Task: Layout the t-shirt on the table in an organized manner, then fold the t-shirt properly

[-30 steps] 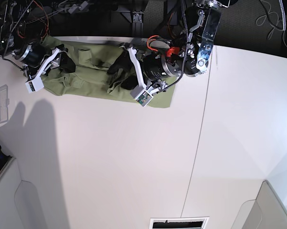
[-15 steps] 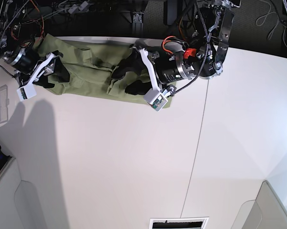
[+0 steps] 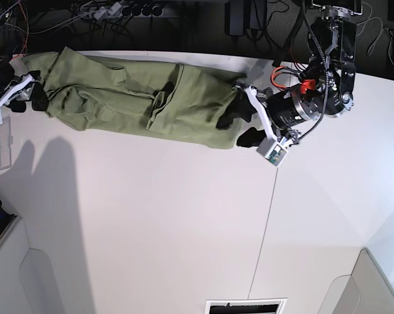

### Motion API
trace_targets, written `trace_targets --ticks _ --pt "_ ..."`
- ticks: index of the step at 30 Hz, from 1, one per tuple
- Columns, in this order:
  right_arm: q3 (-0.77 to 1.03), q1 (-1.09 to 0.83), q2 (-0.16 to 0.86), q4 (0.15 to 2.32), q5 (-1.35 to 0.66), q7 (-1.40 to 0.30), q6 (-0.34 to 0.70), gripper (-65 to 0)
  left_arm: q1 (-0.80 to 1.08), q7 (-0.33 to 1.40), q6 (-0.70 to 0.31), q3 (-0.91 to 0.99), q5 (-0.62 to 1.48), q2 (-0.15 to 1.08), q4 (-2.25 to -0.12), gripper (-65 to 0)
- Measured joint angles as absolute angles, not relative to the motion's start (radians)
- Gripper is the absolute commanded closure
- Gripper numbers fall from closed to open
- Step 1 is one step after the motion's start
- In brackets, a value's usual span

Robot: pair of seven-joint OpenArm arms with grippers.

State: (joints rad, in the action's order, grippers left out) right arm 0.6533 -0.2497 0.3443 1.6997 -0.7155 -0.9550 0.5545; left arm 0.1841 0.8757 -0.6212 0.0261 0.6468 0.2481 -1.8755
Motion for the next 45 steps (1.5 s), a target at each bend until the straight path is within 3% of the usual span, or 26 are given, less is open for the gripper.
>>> trace_targets --ticks 7,13,15,18,19,30,39,45 --pt "0.597 -0.250 0.352 1.570 -0.792 -0.958 0.558 -43.2 0.211 0.857 -0.622 0.194 0.638 0.317 -1.860 -40.6" --pt "0.476 -0.241 0.355 1.568 -0.806 -0.934 0.562 -41.7 0.229 0.844 -0.623 0.193 0.650 0.324 -1.703 -40.6" --pt "0.454 -0.241 0.355 1.568 -0.808 -0.931 0.564 -30.2 0.231 0.831 -0.629 0.192 0.667 0.324 -1.659 -40.6" --pt "0.448 -0.241 0.352 1.565 -0.805 -0.937 0.566 -1.6 0.226 0.829 -0.630 0.194 0.694 0.324 -1.632 -40.6" --pt "0.449 -0.237 0.350 1.564 -0.808 -0.939 0.565 0.0 0.224 0.826 -0.630 0.194 0.696 0.324 -1.630 -40.6" --pt "0.583 -0.146 0.352 1.586 -0.817 -0.994 0.565 0.0 0.224 0.810 -0.641 0.028 0.720 0.308 -1.629 -40.6" --pt "0.583 -0.136 0.351 1.698 -0.860 -1.038 0.567 0.0 0.218 0.786 -0.645 -0.166 0.728 0.308 -1.633 -40.6" --pt "0.583 -0.136 0.345 1.823 -0.910 -1.046 0.567 0.0 0.218 0.793 -0.645 -0.195 0.727 0.273 -1.634 -40.6"
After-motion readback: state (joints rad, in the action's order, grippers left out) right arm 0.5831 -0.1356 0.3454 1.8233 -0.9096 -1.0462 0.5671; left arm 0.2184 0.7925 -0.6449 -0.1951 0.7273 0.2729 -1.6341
